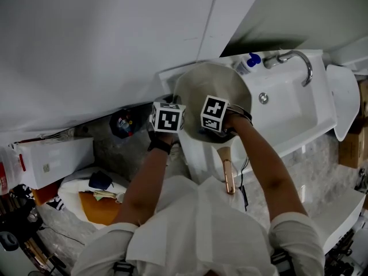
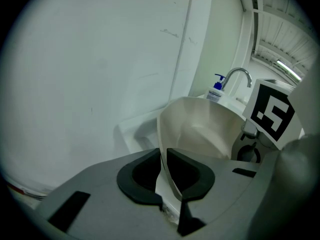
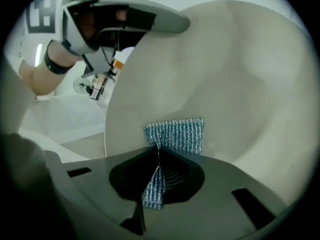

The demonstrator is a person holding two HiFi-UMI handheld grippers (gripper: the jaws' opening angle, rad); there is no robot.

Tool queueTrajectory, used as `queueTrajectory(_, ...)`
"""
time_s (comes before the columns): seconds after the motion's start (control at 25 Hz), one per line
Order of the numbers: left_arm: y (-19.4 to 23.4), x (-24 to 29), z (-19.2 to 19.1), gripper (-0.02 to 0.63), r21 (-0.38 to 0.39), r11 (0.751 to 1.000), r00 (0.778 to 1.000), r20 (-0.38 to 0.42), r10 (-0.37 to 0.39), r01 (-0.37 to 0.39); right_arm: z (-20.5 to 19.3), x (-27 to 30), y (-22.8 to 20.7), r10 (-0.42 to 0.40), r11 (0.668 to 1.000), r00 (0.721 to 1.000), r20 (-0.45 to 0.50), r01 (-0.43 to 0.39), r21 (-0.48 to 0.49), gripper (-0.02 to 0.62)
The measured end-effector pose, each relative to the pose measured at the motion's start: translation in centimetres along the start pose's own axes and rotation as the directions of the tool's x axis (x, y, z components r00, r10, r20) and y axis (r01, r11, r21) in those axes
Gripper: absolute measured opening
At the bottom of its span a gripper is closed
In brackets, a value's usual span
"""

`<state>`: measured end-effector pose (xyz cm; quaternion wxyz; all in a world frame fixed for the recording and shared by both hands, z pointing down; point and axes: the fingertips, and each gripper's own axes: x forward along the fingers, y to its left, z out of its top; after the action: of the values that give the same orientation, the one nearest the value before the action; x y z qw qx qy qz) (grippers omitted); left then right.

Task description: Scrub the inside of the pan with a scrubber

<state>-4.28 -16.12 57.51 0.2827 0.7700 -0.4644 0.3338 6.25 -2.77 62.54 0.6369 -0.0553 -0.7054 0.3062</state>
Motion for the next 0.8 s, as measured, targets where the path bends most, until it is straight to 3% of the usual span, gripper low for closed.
queueTrajectory(0.08, -0.1, 0.0, 0.0, 0.051, -0.001, 1.000, 1.000, 0.000, 0.000, 0.000, 2.7, 0.0, -0.3, -0.004, 0.999, 0.991, 0.131, -0.001, 0.038, 0.026)
queueTrajectory(0.2, 0.0, 0.0, -0.1, 0.051, 0.001, 1.000, 1.000, -0.001, 0.001, -0.001, 6.6, -0.7, -2.2, -0.098, 0.991, 0.947, 0.307, 0.066, 0.116, 0.026)
queueTrajectory(0.28, 0.0, 0.0, -0.1, 0.051, 0.005, 1.000, 1.000, -0.003, -0.001, 0.001, 8.8, -1.8, -4.3, -0.196, 0.975, 0.897, 0.396, 0.136, 0.174, 0.026)
queueTrajectory(0.36, 0.0, 0.0, -0.1, 0.051, 0.010, 1.000, 1.000, -0.004, -0.003, 0.003, 10.4, -3.6, -6.9, -0.309, 0.944, 0.828, 0.467, 0.206, 0.260, 0.025)
queueTrajectory(0.48, 0.0, 0.0, -0.1, 0.051, 0.015, 1.000, 1.000, -0.007, -0.006, 0.006, 10.6, -6.3, -11.0, -0.476, 0.864, 0.717, 0.509, 0.273, 0.423, 0.025)
queueTrajectory(0.56, 0.0, 0.0, -0.2, 0.051, 0.017, 1.000, 1.000, -0.009, -0.007, 0.007, 9.4, -7.8, -13.3, -0.570, 0.799, 0.662, 0.486, 0.310, 0.514, 0.025)
queueTrajectory(0.68, 0.0, 0.1, -0.2, 0.051, 0.017, 1.000, 1.000, -0.008, -0.008, 0.009, 6.5, -9.4, -16.0, -0.674, 0.705, 0.607, 0.421, 0.358, 0.612, 0.025)
queueTrajectory(0.8, 0.0, 0.1, -0.1, 0.051, 0.015, 1.000, 1.000, -0.005, -0.012, 0.012, 3.0, -10.2, -17.4, -0.730, 0.628, 0.581, 0.360, 0.362, 0.688, 0.025)
